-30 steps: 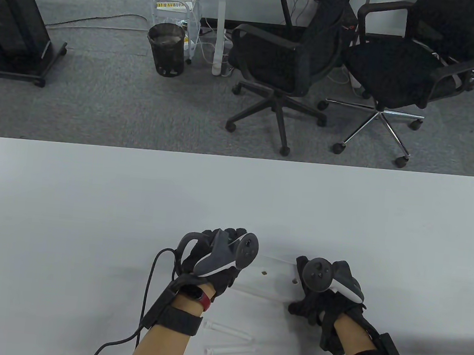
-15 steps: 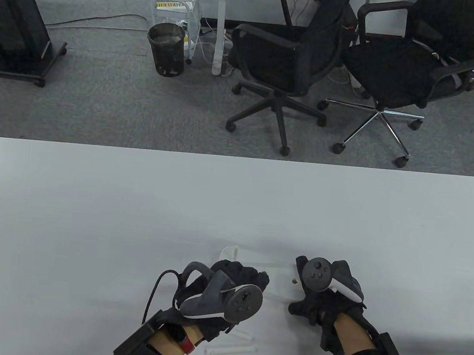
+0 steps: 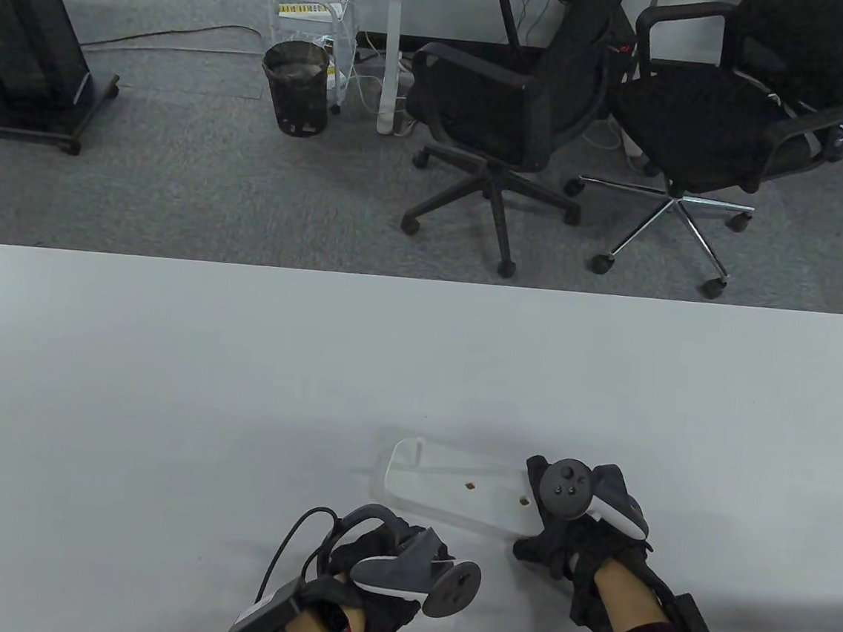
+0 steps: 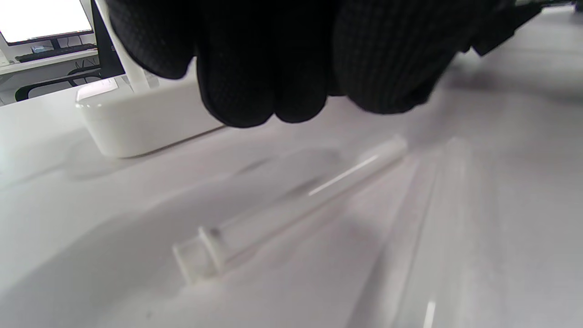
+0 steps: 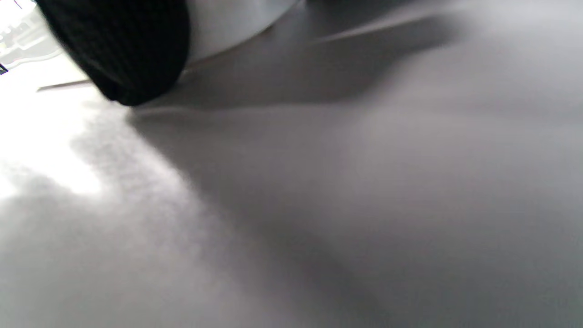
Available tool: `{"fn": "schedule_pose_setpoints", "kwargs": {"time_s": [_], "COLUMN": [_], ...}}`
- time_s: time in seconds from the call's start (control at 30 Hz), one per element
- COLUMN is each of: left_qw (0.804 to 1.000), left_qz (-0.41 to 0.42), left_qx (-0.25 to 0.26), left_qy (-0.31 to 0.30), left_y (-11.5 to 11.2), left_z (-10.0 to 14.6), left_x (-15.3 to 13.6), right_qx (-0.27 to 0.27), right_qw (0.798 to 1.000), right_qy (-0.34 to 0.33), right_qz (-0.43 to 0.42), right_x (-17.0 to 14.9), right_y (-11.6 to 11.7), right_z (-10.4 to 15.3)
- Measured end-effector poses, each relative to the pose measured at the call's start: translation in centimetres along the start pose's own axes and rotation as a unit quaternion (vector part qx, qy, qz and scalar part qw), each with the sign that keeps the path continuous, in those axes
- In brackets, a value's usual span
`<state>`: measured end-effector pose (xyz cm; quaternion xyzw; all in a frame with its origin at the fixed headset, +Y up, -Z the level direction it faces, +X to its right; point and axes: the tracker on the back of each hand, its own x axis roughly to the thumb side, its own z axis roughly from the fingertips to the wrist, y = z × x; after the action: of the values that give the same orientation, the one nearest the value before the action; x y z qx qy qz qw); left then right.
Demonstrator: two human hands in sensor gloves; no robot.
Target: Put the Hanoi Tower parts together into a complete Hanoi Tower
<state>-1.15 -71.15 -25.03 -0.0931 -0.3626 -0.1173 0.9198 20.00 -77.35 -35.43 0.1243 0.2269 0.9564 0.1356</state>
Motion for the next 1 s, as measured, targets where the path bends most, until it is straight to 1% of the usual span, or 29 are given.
{"fn": "schedule_pose_setpoints", "kwargs": {"time_s": [0.27, 0.43, 0.57, 0.7, 0.83, 1.0], "left_qw": [1.000, 0.999, 0.999, 0.998, 0.996, 0.996], "left_qz": [-0.002, -0.023, -0.030, -0.053, -0.080, -0.085], "left_qx": [-0.019, -0.023, -0.015, 0.010, 0.011, -0.010], "left_qy": [-0.004, -0.010, -0.012, -0.018, -0.027, -0.040], "left_y": [-0.7, -1.1, -1.3, -1.6, -1.6, -1.6], "left_z": [-0.5, -0.6, -0.8, -0.9, -1.0, -1.4], "left_x": [0.5, 1.1, 1.3, 1.6, 2.2, 2.2], "right_qx": [-0.001, -0.002, -0.003, -0.004, -0.003, -0.003], "right_qw": [1.000, 1.000, 1.000, 1.000, 1.000, 1.000], "right_qy": [0.000, -0.001, -0.002, -0.002, -0.001, 0.000], "right_qz": [0.000, -0.002, -0.003, -0.004, -0.002, -0.001], "right_x": [0.0, 0.0, -0.1, -0.1, -0.1, -0.1], "right_y": [0.0, 0.0, 0.0, 0.0, 0.0, 0.0], "right_z": [0.0, 0.1, 0.1, 0.1, 0.1, 0.0]}}
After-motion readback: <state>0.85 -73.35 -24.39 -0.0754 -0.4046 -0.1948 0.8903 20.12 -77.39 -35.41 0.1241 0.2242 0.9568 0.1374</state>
